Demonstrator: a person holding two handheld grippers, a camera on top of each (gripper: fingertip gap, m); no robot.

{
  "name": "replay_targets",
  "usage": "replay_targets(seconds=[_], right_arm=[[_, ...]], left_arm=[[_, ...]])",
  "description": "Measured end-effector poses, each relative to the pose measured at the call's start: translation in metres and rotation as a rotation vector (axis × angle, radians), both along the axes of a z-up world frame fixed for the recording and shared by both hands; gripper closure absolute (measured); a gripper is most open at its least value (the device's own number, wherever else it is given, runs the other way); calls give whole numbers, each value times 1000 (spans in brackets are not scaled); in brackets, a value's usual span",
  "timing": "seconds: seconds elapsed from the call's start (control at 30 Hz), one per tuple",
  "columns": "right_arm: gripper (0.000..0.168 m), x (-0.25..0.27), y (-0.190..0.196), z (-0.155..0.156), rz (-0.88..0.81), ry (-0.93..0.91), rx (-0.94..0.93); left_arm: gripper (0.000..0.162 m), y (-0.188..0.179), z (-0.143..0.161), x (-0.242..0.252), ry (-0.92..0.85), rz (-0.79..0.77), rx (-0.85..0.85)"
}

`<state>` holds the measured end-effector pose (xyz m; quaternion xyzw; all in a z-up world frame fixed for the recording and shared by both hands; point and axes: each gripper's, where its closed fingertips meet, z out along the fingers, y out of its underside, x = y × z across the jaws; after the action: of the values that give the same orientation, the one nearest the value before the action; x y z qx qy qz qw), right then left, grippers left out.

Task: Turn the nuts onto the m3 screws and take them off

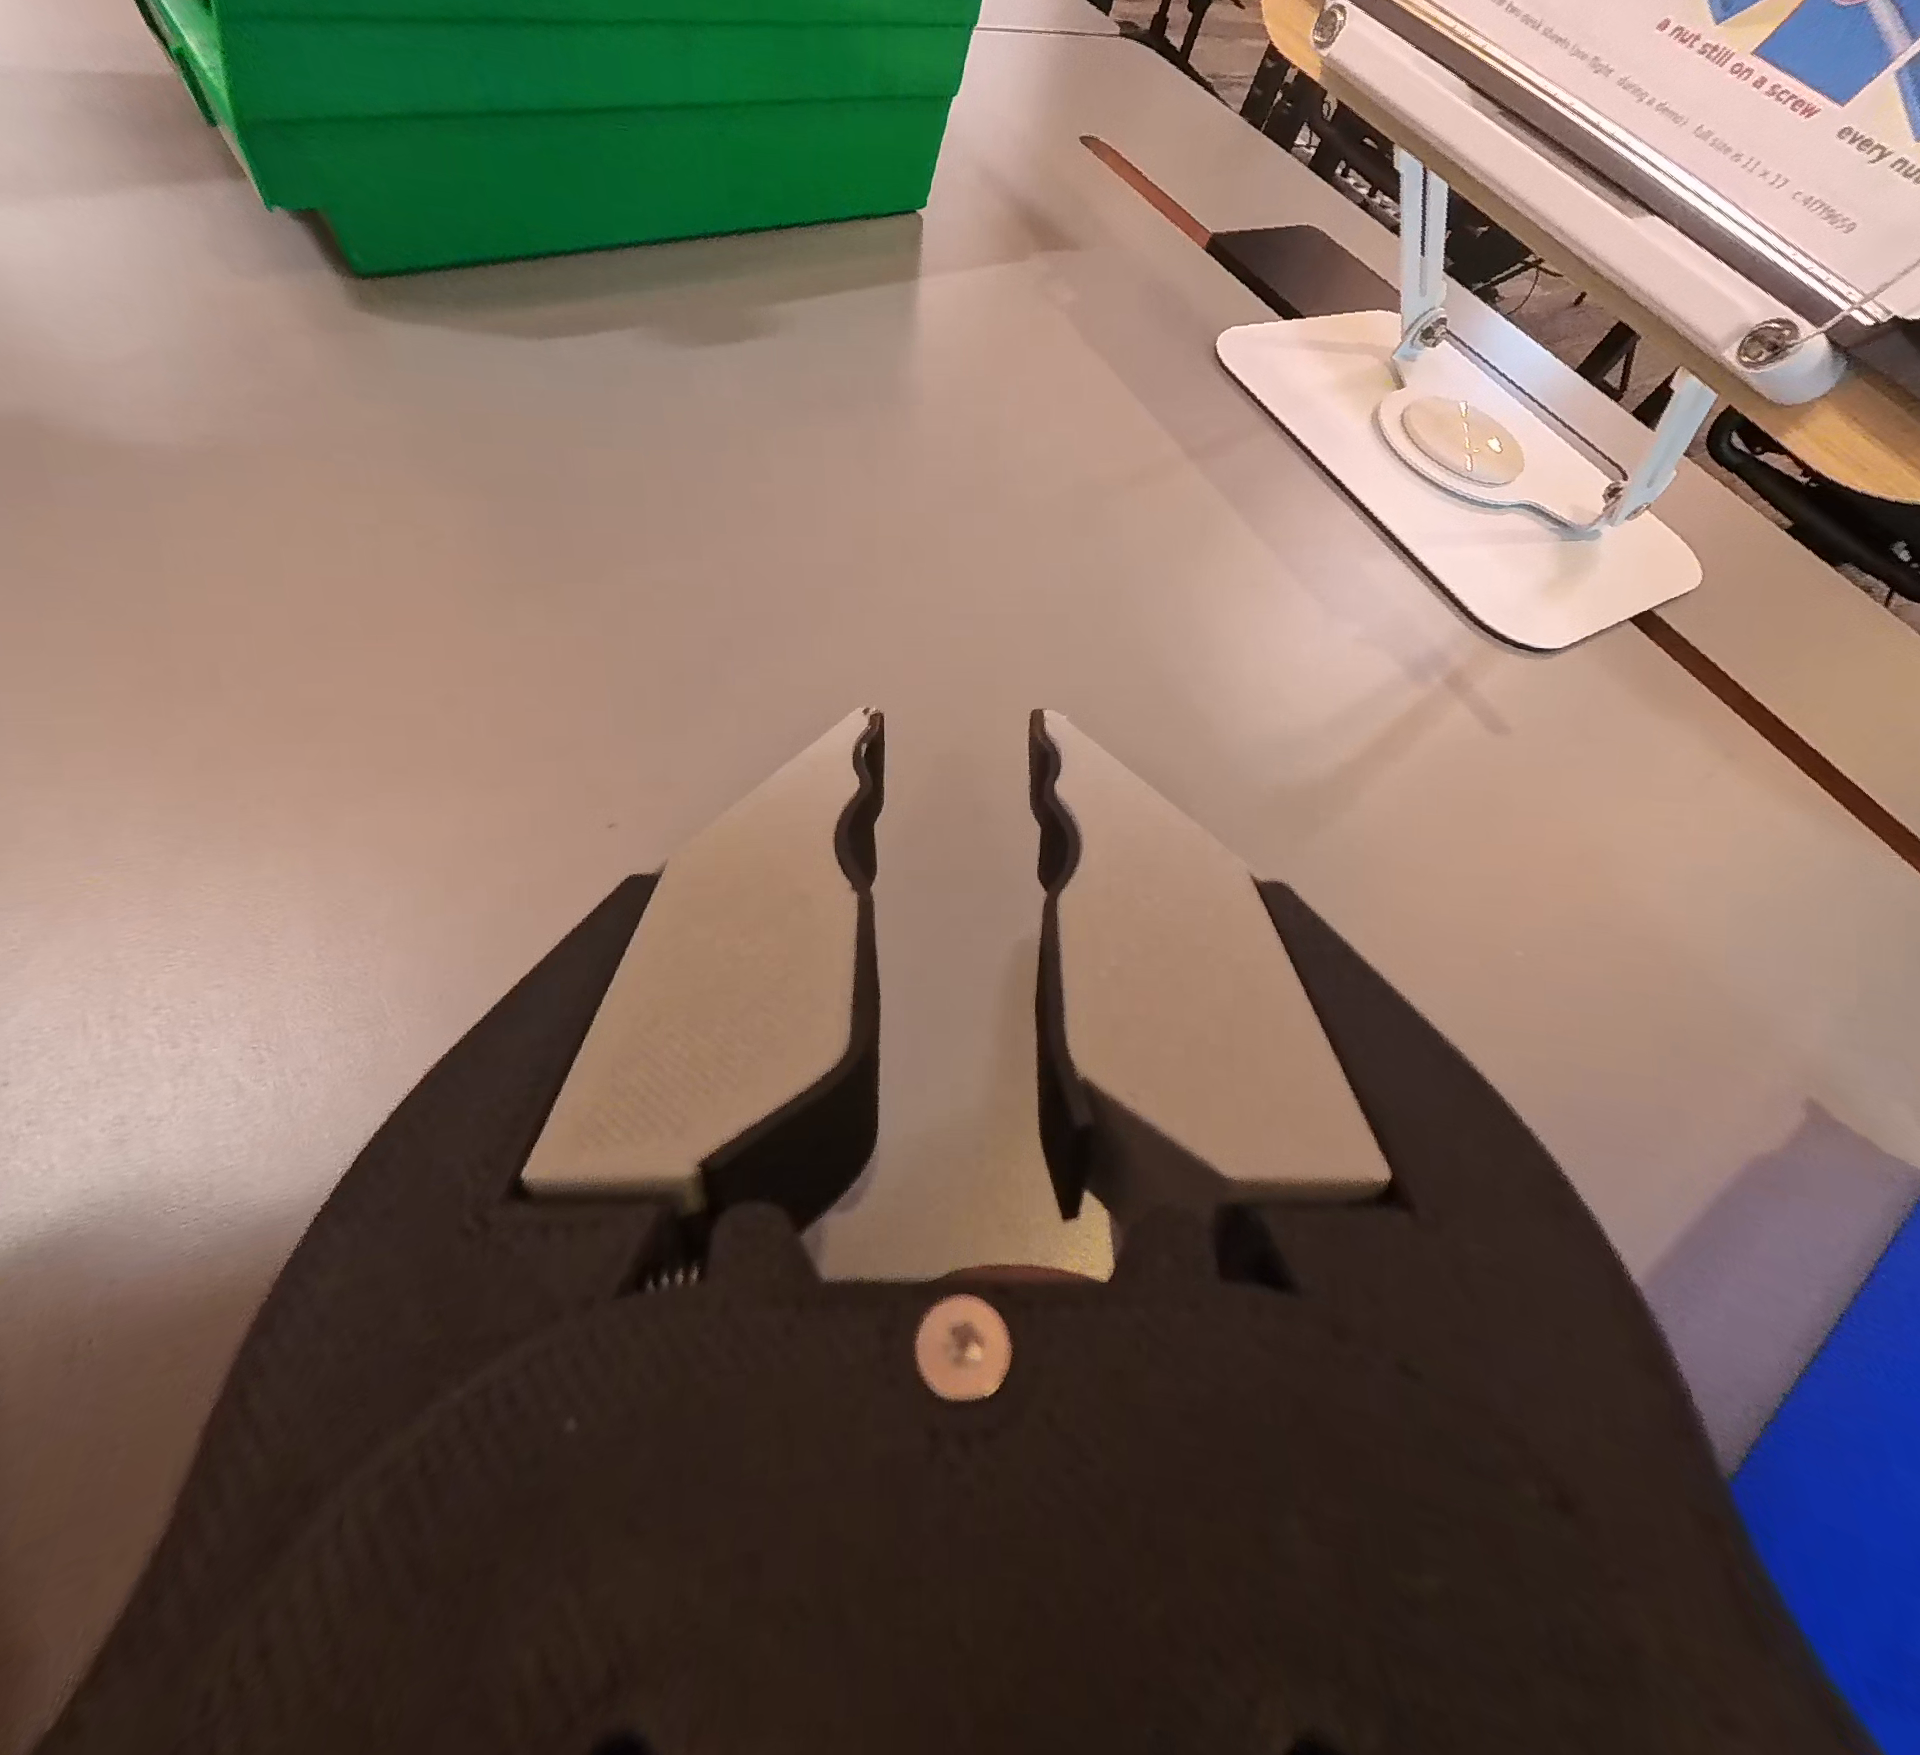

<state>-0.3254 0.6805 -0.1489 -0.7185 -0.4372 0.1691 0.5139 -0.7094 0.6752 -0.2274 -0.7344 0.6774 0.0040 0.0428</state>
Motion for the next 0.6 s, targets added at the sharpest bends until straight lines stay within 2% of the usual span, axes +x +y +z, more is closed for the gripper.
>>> replay_targets(seconds=[0.1, 0.27, 0.37, 0.6], right_arm=[[144, -1, -1, 1, 5, 1, 4], [144, -1, -2, 2, 8, 1, 6], [144, -1, -2, 1, 9, -3, 5], [145, -2, -4, 1, 16, -9, 8]], left_arm=[[158, 2, 0, 1, -35, 20, -17], [158, 2, 0, 4, -59, 38, -31], [159, 0, 0, 20, -139, 47, -29], [160, 0, 0, 22, -102, -8, 26]])
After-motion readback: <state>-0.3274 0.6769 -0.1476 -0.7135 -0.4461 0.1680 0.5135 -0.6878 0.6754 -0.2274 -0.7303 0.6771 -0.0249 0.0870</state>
